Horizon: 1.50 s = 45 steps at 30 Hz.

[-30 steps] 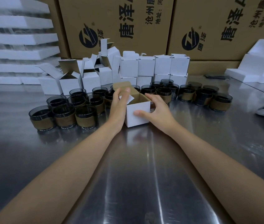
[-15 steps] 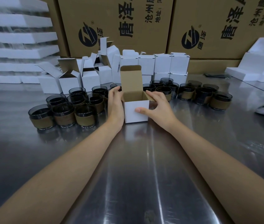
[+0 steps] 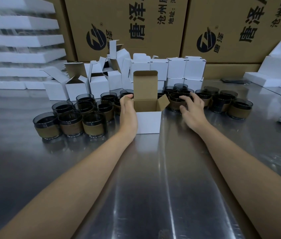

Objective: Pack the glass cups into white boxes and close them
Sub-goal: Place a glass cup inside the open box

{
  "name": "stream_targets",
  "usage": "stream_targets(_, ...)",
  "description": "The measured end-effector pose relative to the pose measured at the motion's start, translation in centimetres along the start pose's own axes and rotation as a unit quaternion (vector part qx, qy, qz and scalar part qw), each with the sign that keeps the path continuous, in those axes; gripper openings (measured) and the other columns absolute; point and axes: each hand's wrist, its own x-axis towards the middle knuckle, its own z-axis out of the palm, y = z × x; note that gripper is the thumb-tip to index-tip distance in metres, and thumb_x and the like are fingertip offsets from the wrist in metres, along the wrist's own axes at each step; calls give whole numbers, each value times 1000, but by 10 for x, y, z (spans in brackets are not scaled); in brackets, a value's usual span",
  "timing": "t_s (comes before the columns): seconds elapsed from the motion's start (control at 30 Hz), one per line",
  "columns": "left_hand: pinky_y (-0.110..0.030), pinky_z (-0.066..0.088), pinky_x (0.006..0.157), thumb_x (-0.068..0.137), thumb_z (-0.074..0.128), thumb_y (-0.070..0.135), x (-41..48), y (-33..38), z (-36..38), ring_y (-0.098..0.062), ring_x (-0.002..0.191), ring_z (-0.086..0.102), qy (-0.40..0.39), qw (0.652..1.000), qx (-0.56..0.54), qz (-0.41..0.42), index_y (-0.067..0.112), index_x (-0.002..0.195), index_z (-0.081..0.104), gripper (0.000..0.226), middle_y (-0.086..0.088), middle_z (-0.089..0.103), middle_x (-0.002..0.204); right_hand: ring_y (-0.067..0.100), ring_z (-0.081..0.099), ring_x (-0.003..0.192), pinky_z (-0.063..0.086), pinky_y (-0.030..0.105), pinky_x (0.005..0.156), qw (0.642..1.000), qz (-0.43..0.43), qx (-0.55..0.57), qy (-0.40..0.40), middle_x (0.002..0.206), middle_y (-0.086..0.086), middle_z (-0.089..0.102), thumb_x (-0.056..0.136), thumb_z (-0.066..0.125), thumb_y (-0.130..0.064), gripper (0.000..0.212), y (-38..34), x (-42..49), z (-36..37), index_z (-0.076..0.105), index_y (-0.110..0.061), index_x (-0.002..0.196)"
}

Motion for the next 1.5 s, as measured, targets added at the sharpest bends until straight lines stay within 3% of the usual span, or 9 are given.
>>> stream_targets(0.17, -51, 42, 104, 100, 30, 28, 1, -1, 1, -30, 114, 57, -5, 1000, 16, 4, 33, 103, 47, 19, 5, 61, 93, 18, 49, 115, 35, 24, 94, 995, 3, 87, 56, 122, 8, 56, 94, 62, -23, 18, -4, -5, -3, 60, -11, 107)
stream_targets(0.37, -41, 39, 103, 103, 26, 36, 2, -7, 1, -20, 113, 52, -28, 996, 79, 39, 34, 120, 42, 24, 3, 56, 116, 16, 58, 96, 51, 37, 92, 973, 61, 200, 94, 92, -3, 63, 89, 68, -21, 8, -6, -7, -8, 64, -15, 91)
stream_targets(0.53, -25, 34, 94, 105, 23, 43, -1, -11, -2, -11, 113, 46, -72, 987, 117, 87, 29, 125, 36, 28, 4, 47, 125, 23, 62, 101, 53, 45, 93, 938, 34, 334, 91, 97, 4, 64, 90, 67, -13, 8, -29, -2, -31, 62, -17, 85)
stream_targets(0.7, -6, 30, 80, 104, 23, 44, -2, -9, -2, 5, 102, 46, -86, 983, 133, 87, 33, 121, 32, 22, 11, 47, 118, 17, 69, 98, 59, 35, 78, 907, -118, 402, 25, 107, 2, 66, 92, 63, -10, 11, -74, -6, -60, 57, -15, 84)
stream_targets(0.83, -2, 31, 72, 103, 18, 49, -1, -11, -4, 17, 90, 42, -83, 979, 160, 96, 35, 123, 32, 27, 26, 44, 101, 19, 69, 99, 58, 43, 86, 931, -152, 332, -6, 114, 4, 67, 88, 70, -16, 9, -95, -10, -58, 63, -20, 84)
stream_targets(1.0, -21, 27, 94, 102, 13, 50, 2, -14, -2, -4, 111, 41, -66, 981, 148, 108, 23, 139, 34, 51, 12, 45, 122, 15, 70, 95, 55, 39, 92, 952, -143, 268, -36, 108, 5, 70, 81, 77, -20, 13, -88, -14, -44, 71, -12, 89)
stream_targets(1.23, 7, 30, 68, 103, 13, 45, 0, -14, -4, 32, 84, 40, -97, 973, 173, 122, 29, 123, 33, 33, 26, 43, 100, 12, 67, 92, 54, 37, 90, 966, -147, 195, -83, 95, -4, 74, 72, 84, -29, 11, -79, -13, -31, 76, -23, 77)
stream_targets(1.37, 4, 34, 70, 104, 15, 42, 1, -13, -3, 15, 87, 46, -92, 974, 164, 129, 26, 121, 36, 32, 20, 47, 99, 9, 56, 110, 44, 36, 100, 968, -175, 129, -124, 102, -1, 72, 79, 78, -32, 12, -72, -11, -22, 77, -20, 79)
stream_targets(1.5, -12, 39, 83, 103, 15, 45, 1, -14, -2, -3, 96, 51, -93, 976, 147, 134, 22, 124, 37, 38, 6, 54, 110, 15, 44, 121, 37, 38, 103, 965, -226, 20, -129, 108, -7, 70, 95, 57, -36, 28, -62, -11, -14, 77, -16, 94)
